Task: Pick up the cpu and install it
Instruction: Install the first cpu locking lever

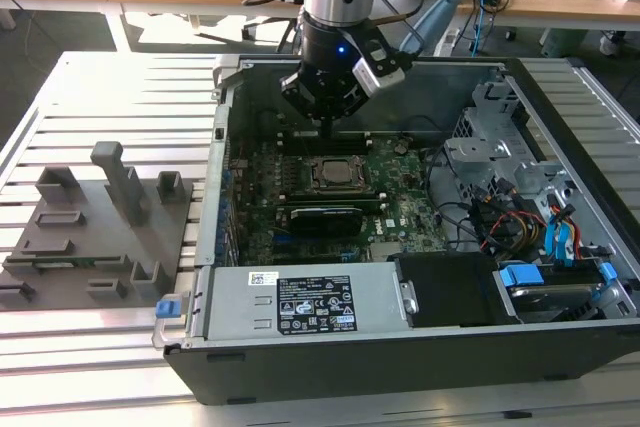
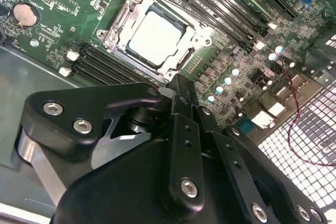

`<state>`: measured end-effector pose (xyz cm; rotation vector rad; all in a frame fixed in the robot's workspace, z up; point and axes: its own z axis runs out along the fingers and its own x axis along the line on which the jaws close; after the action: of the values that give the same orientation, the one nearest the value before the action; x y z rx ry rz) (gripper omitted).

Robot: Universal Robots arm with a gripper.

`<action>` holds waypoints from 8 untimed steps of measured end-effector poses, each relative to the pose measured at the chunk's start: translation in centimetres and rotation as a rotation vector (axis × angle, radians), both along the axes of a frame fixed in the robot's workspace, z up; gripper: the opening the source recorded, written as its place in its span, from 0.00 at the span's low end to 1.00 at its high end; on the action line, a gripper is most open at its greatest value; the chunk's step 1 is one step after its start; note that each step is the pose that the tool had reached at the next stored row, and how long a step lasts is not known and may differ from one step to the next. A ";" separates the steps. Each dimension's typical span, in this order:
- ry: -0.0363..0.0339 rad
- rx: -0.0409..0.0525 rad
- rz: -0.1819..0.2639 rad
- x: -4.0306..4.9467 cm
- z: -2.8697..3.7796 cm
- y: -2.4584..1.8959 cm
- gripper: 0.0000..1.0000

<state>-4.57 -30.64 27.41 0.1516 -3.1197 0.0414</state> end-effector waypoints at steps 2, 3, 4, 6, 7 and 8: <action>0.0000 0.0000 0.000 -0.14 0.00 0.00 0.11; 0.0000 0.0000 0.000 -0.27 0.00 0.00 0.11; -0.0001 -0.0001 0.000 -0.38 0.00 0.00 0.11; 0.0000 0.0000 0.000 -0.64 0.00 0.00 0.11; 0.0000 -0.0001 0.000 -0.74 0.00 0.00 0.11; -0.0001 0.0000 0.000 -0.82 0.00 0.00 0.11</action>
<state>-5.39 -30.65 27.41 0.1517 -3.1198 0.0415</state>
